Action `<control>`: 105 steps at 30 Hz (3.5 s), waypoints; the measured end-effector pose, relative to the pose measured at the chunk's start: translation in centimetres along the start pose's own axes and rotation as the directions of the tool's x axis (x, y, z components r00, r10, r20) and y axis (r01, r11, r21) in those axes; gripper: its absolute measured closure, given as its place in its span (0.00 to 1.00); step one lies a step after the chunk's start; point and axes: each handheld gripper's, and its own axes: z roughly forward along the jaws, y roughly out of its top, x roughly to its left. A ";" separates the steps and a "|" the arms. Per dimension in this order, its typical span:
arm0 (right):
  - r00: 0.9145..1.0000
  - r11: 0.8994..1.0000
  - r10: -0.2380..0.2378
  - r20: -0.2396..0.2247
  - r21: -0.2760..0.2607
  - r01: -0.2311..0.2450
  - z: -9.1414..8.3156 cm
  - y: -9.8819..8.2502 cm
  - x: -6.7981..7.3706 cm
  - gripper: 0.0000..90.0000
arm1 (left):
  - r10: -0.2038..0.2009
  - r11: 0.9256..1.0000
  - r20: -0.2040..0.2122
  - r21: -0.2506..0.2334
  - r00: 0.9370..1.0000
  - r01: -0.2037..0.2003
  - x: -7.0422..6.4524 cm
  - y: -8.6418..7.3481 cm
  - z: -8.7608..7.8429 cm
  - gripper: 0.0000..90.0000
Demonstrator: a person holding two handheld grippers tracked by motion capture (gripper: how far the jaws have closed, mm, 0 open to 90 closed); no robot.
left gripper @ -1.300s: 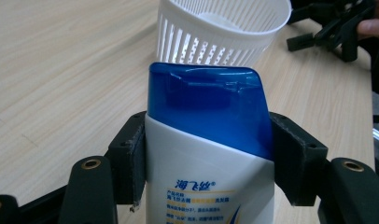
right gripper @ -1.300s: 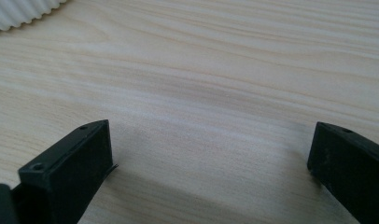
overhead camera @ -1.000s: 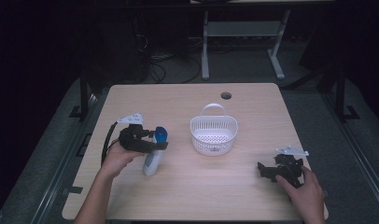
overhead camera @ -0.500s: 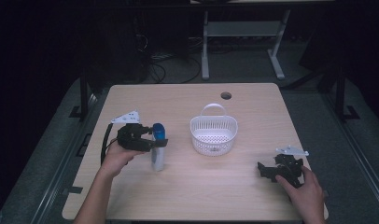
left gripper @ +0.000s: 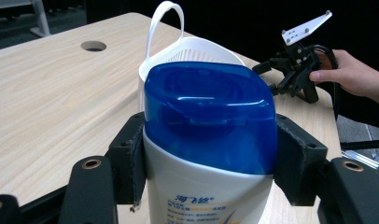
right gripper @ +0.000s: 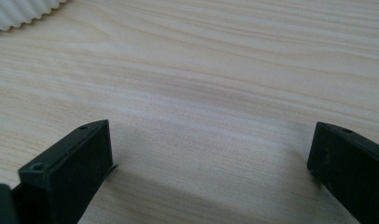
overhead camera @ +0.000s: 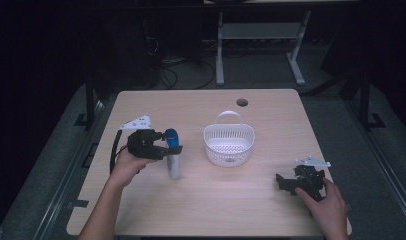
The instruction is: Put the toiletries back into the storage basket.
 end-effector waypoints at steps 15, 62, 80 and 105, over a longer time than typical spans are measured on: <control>1.000 1.000 0.001 0.000 0.000 -0.001 0.0 0.0 0.0 0.00 | 0.052 0.998 0.009 -0.021 0.999 -0.052 -0.5 2.7 0.8 0.41; 1.000 1.000 0.001 0.000 0.000 -0.001 0.0 0.0 0.0 0.00 | 0.152 0.983 0.048 -0.114 0.987 -0.145 -1.4 11.3 3.8 0.41; 1.000 1.000 0.001 -0.001 0.000 -0.001 0.0 0.0 0.0 0.00 | 0.187 0.977 0.081 -0.122 0.979 -0.177 -2.1 13.3 7.2 0.41; 1.000 1.000 0.000 0.000 0.000 0.000 0.0 0.0 0.0 0.00 | 0.161 0.980 0.038 -0.123 0.986 -0.155 0.6 8.6 9.5 0.41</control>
